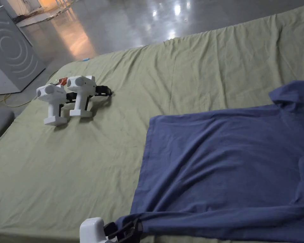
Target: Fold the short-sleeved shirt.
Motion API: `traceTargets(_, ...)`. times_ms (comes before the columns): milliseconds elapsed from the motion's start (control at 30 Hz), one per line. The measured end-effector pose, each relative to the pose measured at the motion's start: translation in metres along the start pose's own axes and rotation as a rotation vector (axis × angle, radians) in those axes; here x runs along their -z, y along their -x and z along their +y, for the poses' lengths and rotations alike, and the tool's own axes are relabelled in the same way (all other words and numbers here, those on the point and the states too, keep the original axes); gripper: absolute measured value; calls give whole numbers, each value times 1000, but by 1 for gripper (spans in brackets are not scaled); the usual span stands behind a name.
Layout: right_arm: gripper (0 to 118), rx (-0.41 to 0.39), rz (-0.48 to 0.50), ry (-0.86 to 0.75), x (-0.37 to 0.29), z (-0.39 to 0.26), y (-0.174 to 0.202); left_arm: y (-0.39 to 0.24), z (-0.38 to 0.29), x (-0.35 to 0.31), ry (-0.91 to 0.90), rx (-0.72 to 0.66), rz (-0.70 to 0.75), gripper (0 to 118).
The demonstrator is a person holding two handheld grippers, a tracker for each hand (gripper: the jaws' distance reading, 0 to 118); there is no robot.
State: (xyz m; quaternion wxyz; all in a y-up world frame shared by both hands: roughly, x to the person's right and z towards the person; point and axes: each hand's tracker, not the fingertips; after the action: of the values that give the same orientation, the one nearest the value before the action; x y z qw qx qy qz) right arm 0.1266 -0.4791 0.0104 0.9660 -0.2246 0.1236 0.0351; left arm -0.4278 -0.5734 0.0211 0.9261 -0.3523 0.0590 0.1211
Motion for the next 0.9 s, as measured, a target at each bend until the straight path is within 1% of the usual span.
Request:
traceTargets(100,2,5,-13,21,-1,-4,-6,5,-1,9,25,7,4,76)
traceTargets(133,2,13,-17,29,-1,-4,-7,7,0,13,38,4,0,71)
traceTargets(167,2,27,-19,41,0,-6,-9,4,1,16,56,3,4,61)
traceTargets(200,2,42,-21,52,1,-8,-11,4,1,19,65,3,1,48)
traceTargets(233,3,58,-23,58,2,-10,-12,3,0,20,73,3,-17,32)
traceTargets(267,3,72,-26,63,2,-11,-14,-3,1,21,77,31,-9,24)
traceTargets(367,3,90,-41,75,2,-14,-18,-18,3,25,89,112,3,18)
traceTargets(433,3,99,-61,89,4,-16,-24,-30,4,29,111,175,35,12)
traceTargets(500,3,114,-88,105,10,-20,-35,-37,5,33,129,227,67,11)
traceTargets(533,4,129,-112,112,14,-22,-42,-38,6,36,141,222,68,10)
traceTargets(567,9,164,-143,130,20,-26,-51,-39,10,39,157,225,70,10)
traceTargets(633,43,247,-136,228,37,-31,-70,-39,17,41,192,217,70,10)
traceTargets(667,50,292,-111,295,49,-33,-79,-38,20,41,201,212,68,10)
traceTargets(700,53,313,-94,346,59,-38,-86,-37,21,43,204,209,67,10)
traceTargets(733,53,314,-80,350,66,-44,-91,-37,19,42,203,208,66,10)
traceTargets(833,53,307,-104,378,85,-58,-99,-40,14,38,184,197,68,10)
traceTargets(900,53,289,-108,400,96,-62,-102,-43,11,37,174,182,72,10)
